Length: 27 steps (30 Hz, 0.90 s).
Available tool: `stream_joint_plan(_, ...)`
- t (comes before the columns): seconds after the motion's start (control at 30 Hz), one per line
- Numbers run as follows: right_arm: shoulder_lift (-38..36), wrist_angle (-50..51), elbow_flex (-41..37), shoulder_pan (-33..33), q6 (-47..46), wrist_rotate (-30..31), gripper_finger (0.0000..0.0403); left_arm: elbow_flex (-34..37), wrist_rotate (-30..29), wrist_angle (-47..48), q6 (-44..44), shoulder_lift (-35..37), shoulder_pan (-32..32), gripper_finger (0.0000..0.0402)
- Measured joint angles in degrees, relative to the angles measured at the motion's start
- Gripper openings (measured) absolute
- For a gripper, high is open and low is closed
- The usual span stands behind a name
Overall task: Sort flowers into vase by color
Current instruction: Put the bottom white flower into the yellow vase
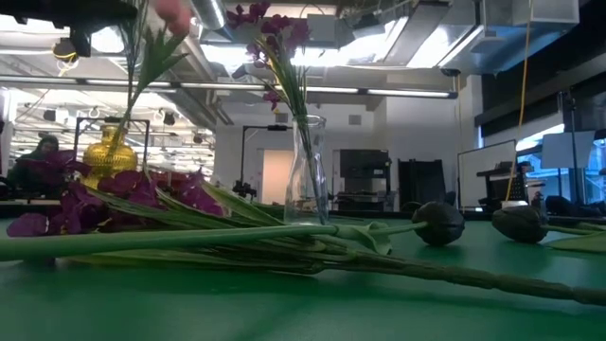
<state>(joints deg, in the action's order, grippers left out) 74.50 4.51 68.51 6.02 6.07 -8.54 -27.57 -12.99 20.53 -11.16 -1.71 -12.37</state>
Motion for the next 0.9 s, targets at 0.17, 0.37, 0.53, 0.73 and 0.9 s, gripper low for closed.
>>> stream_joint_plan(0.17, 0.0, 0.05, 0.0, 0.0, 0.0, -0.01, 0.0218, -0.51, 0.07, -0.22, 0.24, -0.01, 0.01, 0.0)
stream_joint_plan(0.37, 0.0, 0.08, 0.0, 0.0, 0.0, -0.02, 0.0218, -4.43, 3.27, 2.28, -2.11, -0.01, 0.01, 0.0)
stream_joint_plan(0.53, 0.0, 0.0, 0.0, -0.02, 0.0, -0.02, 0.0218, -7.73, 3.22, 7.85, -2.32, -0.01, 0.01, 0.0)
stream_joint_plan(0.73, 0.0, -0.13, 0.0, -0.07, 0.0, -0.02, 0.0218, -8.54, 0.44, 10.38, -1.51, -0.01, 0.03, 0.0)
stream_joint_plan(0.9, 0.0, -0.15, 0.0, -0.07, 0.02, 0.31, 0.0218, -5.52, 0.0, 9.87, -1.35, -0.03, 0.03, 0.0)
